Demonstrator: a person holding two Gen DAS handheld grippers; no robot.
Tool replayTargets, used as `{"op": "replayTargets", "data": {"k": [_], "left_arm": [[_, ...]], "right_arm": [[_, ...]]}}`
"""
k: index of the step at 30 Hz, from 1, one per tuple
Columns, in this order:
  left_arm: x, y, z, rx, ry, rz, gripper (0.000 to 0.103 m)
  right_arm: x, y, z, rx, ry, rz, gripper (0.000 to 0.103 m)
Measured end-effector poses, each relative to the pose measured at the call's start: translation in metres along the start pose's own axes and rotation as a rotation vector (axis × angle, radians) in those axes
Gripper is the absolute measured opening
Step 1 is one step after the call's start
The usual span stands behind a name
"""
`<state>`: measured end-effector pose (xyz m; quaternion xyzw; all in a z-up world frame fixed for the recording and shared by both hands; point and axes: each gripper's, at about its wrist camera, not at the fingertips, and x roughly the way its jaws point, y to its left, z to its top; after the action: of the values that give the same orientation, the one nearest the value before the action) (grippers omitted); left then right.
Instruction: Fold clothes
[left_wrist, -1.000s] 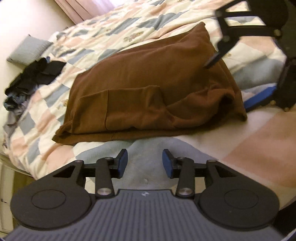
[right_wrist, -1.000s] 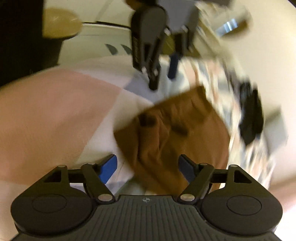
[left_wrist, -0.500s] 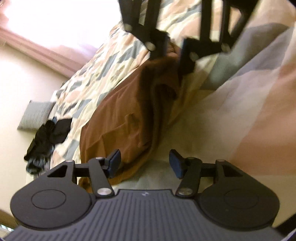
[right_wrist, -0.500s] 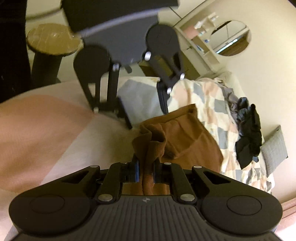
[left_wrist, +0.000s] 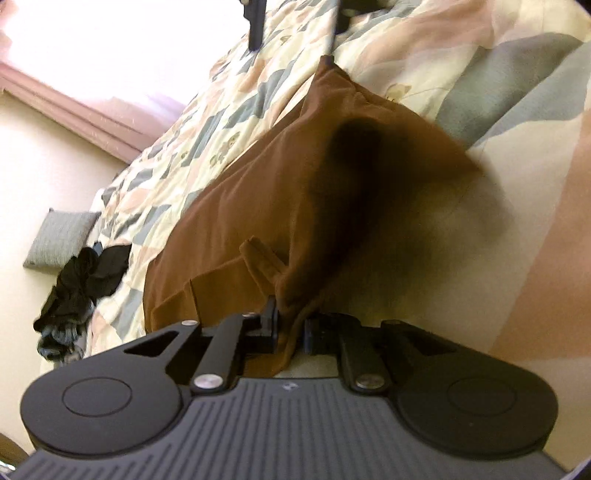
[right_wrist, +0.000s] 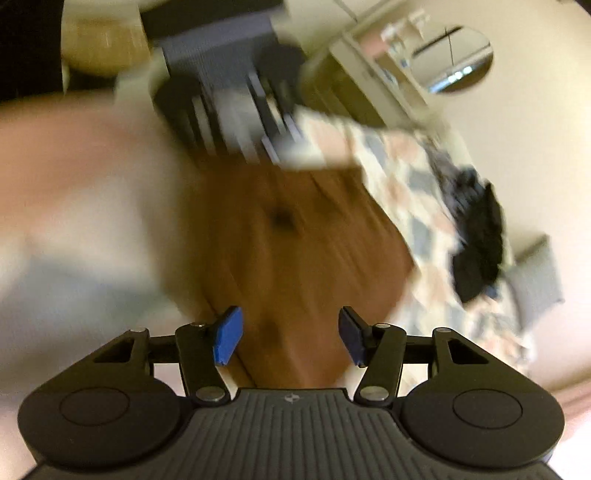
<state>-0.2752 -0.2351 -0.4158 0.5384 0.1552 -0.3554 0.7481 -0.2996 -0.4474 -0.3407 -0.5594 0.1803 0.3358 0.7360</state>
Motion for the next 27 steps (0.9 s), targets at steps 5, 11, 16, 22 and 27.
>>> {"op": "replayTargets", "data": {"k": [5,11,16,22,27], "left_arm": [[0.0,-0.004,0.0,-0.008,0.018,0.013,0.012],[0.0,-0.01,-0.001,0.013,0.024,0.044,0.017],[0.006,-0.019,-0.005,0.076,0.005,0.086,0.021],[0.004,0.01,-0.009,-0.029,-0.03,-0.031,0.01],[-0.001,0.097,-0.024,-0.491,-0.024,-0.278,0.009]], "right_arm": [[0.025,-0.025,-0.079,-0.176,0.086,-0.049,0.054],[0.063,-0.009,-0.115,-0.512,-0.124,0.035,0.054],[0.073,0.007,-0.13,-0.724,-0.366,0.043,0.057],[0.077,0.007,-0.128,-0.755,-0.387,0.159,0.013],[0.079,-0.084,-0.055,-0.187,-0.127,0.59,0.004]]}}
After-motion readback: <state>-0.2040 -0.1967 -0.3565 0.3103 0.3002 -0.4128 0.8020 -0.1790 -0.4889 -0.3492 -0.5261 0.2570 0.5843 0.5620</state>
